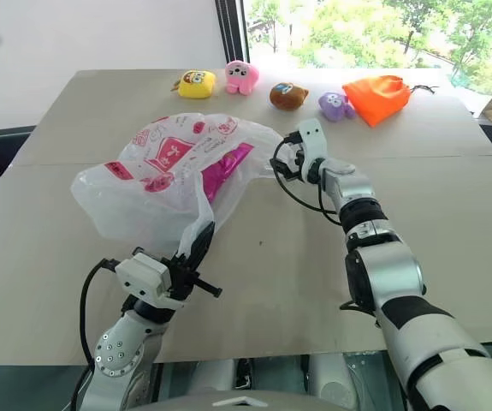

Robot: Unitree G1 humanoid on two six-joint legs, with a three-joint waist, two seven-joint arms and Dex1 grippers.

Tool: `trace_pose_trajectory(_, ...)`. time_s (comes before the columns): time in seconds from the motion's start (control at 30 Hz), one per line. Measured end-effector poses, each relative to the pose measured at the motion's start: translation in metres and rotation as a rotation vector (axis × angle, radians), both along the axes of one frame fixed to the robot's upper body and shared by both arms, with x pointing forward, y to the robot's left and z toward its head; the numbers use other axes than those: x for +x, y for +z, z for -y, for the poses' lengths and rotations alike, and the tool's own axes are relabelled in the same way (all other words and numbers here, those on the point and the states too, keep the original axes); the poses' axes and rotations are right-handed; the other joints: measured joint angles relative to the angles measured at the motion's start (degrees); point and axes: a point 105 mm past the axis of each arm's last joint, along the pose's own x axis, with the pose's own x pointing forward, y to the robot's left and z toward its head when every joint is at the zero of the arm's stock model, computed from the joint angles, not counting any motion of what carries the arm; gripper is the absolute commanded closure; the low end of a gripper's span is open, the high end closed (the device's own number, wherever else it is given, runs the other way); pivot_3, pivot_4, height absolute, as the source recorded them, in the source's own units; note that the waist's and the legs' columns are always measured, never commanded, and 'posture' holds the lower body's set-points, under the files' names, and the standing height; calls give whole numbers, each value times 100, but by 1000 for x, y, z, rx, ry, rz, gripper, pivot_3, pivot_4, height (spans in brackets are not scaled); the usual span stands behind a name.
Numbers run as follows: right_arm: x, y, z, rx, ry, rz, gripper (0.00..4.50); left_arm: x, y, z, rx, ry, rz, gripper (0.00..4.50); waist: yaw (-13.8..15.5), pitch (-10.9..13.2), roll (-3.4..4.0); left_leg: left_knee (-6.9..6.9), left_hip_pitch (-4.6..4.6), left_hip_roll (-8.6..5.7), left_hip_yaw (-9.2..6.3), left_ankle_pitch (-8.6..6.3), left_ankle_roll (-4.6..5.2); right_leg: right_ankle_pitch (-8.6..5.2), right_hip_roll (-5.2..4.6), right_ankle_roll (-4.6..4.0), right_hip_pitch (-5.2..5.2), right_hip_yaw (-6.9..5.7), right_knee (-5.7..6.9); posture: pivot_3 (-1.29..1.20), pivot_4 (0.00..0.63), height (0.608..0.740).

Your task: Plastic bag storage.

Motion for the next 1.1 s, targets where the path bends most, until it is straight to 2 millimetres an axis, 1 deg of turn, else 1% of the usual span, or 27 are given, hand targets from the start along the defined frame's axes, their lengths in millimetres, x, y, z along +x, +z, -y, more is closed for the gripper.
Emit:
trace_pose_trajectory(0.07,-1,-12,1,-39,-12,-5,31,-1,-2,-1,1,13,-8,4500,-13,0,0,-1,2,1,-1,0,0,0,0,0,0,0,2,0,150,740)
trace_pose_trajectory(0.1,0,-13,1,-41,-12,6,530,-1,-3,-1,0,18,-12,4500,-20,1,2,-1,2,1,0,0,-1,0,1,0,-1,1,4,0,150,740)
trace_pose_trajectory(0.13,0,-14,1,-39,-13,8,798,-1,-3,-1,1,20,-10,4500,-22,1,3,-1,4,1,-2,1,-1,0,1,0,-1,0,6,0,150,740)
trace_pose_trajectory(0.17,-1,-14,1,-31,-7,13,1263,-1,-3,-1,0,22,-10,4500,-24,1,3,-1,4,2,-1,1,-1,0,1,0,-1,0,6,0,150,740)
trace_pose_trajectory(0.27,-3,-13,-6,3,29,24,2717,-1,-3,-1,-1,24,-8,4500,-32,1,3,-1,4,2,0,1,-1,0,1,0,-1,2,6,0,150,740)
trace_pose_trajectory(0.33,-6,-11,-14,45,58,31,3824,-1,-2,-1,-1,24,-7,4500,-38,1,4,-1,4,3,0,1,-1,0,1,0,-1,1,6,0,150,740)
trace_pose_trajectory(0.4,-7,-7,-22,78,82,40,4465,-1,-2,-1,0,23,-7,4500,-37,1,4,-1,4,4,0,1,-1,0,1,0,-1,1,6,0,150,740)
trace_pose_trajectory(0.47,-8,-3,-28,95,97,50,4465,-1,-2,-1,1,21,-4,4500,-35,1,4,-1,3,4,0,1,-1,0,1,0,-1,1,6,0,150,740)
trace_pose_trajectory(0.53,-8,1,-29,105,101,66,4465,0,-1,-1,3,19,1,4500,-29,1,4,-1,3,3,-1,1,-1,0,0,0,-1,0,6,0,150,740)
trace_pose_trajectory(0.67,-5,8,-21,183,78,73,4465,3,1,-7,6,51,4,4500,-18,1,4,-1,2,3,0,1,-1,0,-1,0,-1,0,4,0,150,740)
trace_pose_trajectory(0.7,-5,13,-17,238,81,70,4465,5,2,-10,5,63,6,4500,-12,2,4,-1,1,3,-2,1,-1,0,-1,0,0,-2,5,0,150,740)
trace_pose_trajectory(0.77,-5,33,-7,420,111,82,4465,13,8,-17,2,97,18,4500,4,2,5,0,1,3,-5,1,-1,0,0,0,0,-4,6,0,150,740)
trace_pose_trajectory(0.87,-12,64,17,659,170,113,4465,31,27,-28,-26,145,57,4500,66,1,3,1,-1,3,-13,1,-1,1,0,1,4,-11,5,0,150,740)
trace_pose_trajectory(0.93,-23,79,39,817,215,116,4465,45,43,-34,-53,164,73,4500,111,1,4,2,-3,3,-15,1,-1,1,-1,1,6,-14,4,0,150,740)
trace_pose_trajectory(1.0,-33,87,50,899,250,112,4465,54,53,-37,-73,167,79,4500,147,2,3,3,-11,1,-23,1,-2,1,-4,1,6,-22,2,0,150,740)
trace_pose_trajectory(1.07,-47,103,64,993,303,127,4465,66,74,-40,-112,162,104,4500,172,4,3,10,-16,0,-29,1,-2,1,-4,2,5,-27,3,0,150,740)
trace_pose_trajectory(1.1,-53,114,67,1028,330,146,4465,69,84,-43,-127,164,118,4500,166,3,4,11,-15,-1,-28,1,-2,2,-4,2,6,-26,3,0,150,740)
